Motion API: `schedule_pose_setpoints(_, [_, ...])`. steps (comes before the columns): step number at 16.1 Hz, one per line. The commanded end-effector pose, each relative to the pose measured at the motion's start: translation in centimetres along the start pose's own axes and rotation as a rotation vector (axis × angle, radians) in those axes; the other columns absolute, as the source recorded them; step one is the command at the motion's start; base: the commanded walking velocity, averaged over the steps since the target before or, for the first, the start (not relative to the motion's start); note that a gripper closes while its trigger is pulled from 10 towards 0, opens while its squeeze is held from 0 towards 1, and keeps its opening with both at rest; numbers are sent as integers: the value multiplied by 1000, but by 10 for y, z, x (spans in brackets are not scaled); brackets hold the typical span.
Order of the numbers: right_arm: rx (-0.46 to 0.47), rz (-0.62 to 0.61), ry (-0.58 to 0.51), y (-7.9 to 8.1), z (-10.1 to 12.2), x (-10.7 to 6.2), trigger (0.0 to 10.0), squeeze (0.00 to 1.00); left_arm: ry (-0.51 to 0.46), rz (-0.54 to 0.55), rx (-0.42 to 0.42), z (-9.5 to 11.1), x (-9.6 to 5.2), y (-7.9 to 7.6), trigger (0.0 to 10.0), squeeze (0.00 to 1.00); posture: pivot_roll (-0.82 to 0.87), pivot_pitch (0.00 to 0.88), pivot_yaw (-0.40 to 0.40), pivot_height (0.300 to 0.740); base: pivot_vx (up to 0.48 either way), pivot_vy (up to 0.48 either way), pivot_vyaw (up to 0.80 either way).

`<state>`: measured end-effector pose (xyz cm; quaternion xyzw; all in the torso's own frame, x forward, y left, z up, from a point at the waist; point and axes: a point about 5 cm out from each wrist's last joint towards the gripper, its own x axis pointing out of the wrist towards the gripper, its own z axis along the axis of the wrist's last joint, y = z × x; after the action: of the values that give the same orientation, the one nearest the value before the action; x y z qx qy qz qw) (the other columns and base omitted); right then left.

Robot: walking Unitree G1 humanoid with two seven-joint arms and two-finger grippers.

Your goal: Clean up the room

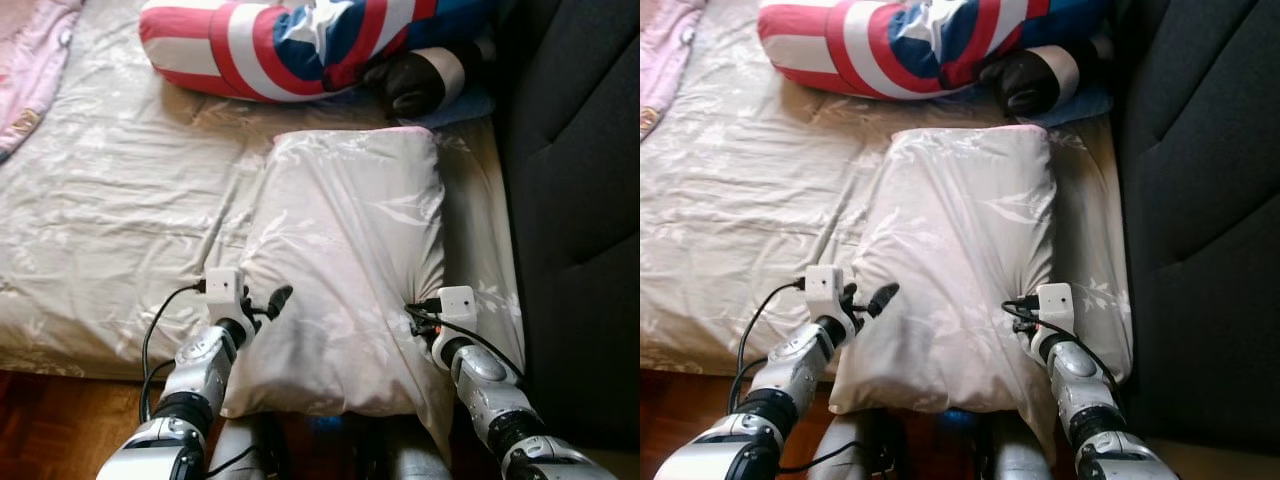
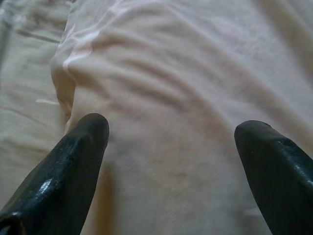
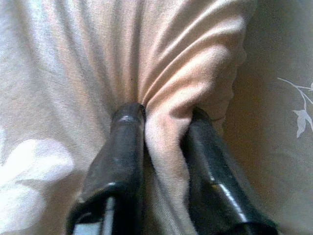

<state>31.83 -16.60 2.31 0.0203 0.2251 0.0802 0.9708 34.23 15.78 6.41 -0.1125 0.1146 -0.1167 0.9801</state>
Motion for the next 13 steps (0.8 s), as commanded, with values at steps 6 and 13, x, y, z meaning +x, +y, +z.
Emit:
schedule_pose_setpoints(6, [-15, 87, 132, 12, -47, -15, 0, 0, 61, 118, -14, -25, -8, 6, 10000, 0, -85, 402, -63, 660, 0, 0, 0])
schedule_pose_setpoints(13, [-15, 102, 134, 11, -56, -27, 0, 0, 104, 186, -12, -35, -16, 17, 10000, 0, -125, 422, -97, 660, 0, 0, 0])
